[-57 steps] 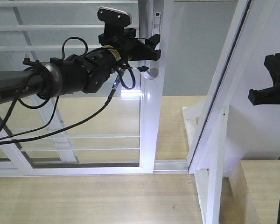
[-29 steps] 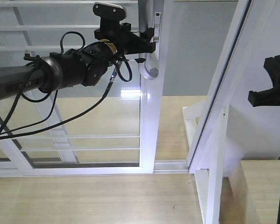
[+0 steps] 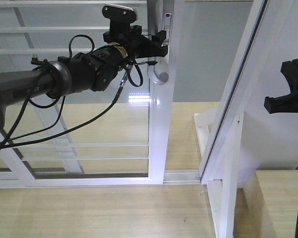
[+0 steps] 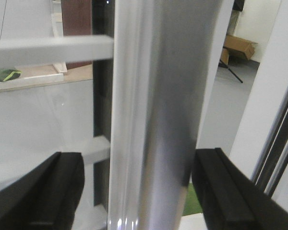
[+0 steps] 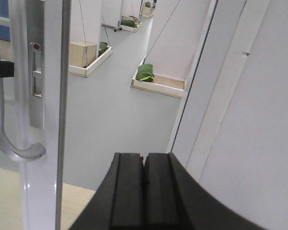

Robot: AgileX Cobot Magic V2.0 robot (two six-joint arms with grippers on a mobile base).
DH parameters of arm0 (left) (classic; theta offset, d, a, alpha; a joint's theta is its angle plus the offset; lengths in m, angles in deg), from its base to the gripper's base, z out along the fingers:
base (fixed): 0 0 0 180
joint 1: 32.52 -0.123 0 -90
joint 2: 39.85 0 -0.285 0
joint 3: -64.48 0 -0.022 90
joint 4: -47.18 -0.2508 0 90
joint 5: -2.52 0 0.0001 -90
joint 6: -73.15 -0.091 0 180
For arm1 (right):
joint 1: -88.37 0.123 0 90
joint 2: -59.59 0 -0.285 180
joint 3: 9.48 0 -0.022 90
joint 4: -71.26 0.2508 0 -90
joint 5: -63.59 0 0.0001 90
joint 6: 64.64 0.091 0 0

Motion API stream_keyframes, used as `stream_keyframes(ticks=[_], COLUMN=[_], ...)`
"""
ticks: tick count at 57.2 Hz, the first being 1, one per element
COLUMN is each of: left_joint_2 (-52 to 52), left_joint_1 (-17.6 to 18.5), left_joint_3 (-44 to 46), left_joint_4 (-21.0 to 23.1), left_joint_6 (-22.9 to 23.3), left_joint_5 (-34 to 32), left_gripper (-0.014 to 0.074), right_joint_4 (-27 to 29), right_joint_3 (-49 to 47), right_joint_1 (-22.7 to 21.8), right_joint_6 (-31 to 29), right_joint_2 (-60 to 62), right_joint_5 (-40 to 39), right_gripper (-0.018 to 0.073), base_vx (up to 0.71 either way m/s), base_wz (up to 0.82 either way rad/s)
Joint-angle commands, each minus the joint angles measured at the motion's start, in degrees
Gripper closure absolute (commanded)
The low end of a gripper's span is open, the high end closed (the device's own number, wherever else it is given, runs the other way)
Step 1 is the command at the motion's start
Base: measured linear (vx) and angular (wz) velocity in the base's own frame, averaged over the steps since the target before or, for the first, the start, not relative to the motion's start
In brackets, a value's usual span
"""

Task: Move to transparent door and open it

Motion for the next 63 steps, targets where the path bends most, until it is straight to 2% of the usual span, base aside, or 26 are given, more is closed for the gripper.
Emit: stream_keyframes(ticks=[1, 16, 23, 31, 40, 42, 50, 63], left_joint_2=[3.1, 3.1, 3.1, 3.1, 3.1, 3.1, 3.1, 3.7], left_joint_1=[0.4, 1.0, 1.6, 1.8, 1.8, 1.8, 1.8, -0.3], left_joint_3=[4.1, 5.4, 5.4, 5.4, 5.4, 5.4, 5.4, 5.4], left_joint_4=[0.1, 0.2, 0.2, 0.2, 0.2, 0.2, 0.2, 0.2], left_joint_6=[0.6, 0.7, 0.6, 0.4, 0.4, 0.4, 0.4, 0.4], left_joint_5=[-1.8, 0.1, 0.2, 2.4, 3.8, 3.8, 4.2, 6.4], left_gripper=[0.0027, 0.0031, 0.0079, 0.0245, 0.0559, 0.0606, 0.0603, 0.0602], right_joint_4=[0.4, 0.3, 0.3, 0.3, 0.3, 0.3, 0.3, 0.3], right_joint_3=[-1.5, -1.5, -1.5, -1.5, -1.5, -1.5, -1.5, -1.5], right_joint_1=[-0.4, -0.4, -0.4, -0.4, -0.4, -0.4, -0.4, -0.4], right_joint_6=[-0.4, -0.4, -0.4, -0.4, -0.4, -0.4, -0.4, -0.4], right_joint_2=[1.0, 1.0, 1.0, 1.0, 1.0, 1.0, 1.0, 1.0], right_joint_5=[-4.4, -4.4, -4.4, -4.5, -4.5, -4.5, -4.5, -4.5], right_gripper=[0.0565, 0.0565, 0.0565, 0.0565, 0.0565, 0.0565, 0.0565, 0.0565], base_vx=[0.0, 0.0, 0.0, 0.0, 0.0, 0.0, 0.0, 0.0], base_wz=[0.0, 0.0, 0.0, 0.0, 0.0, 0.0, 0.0, 0.0])
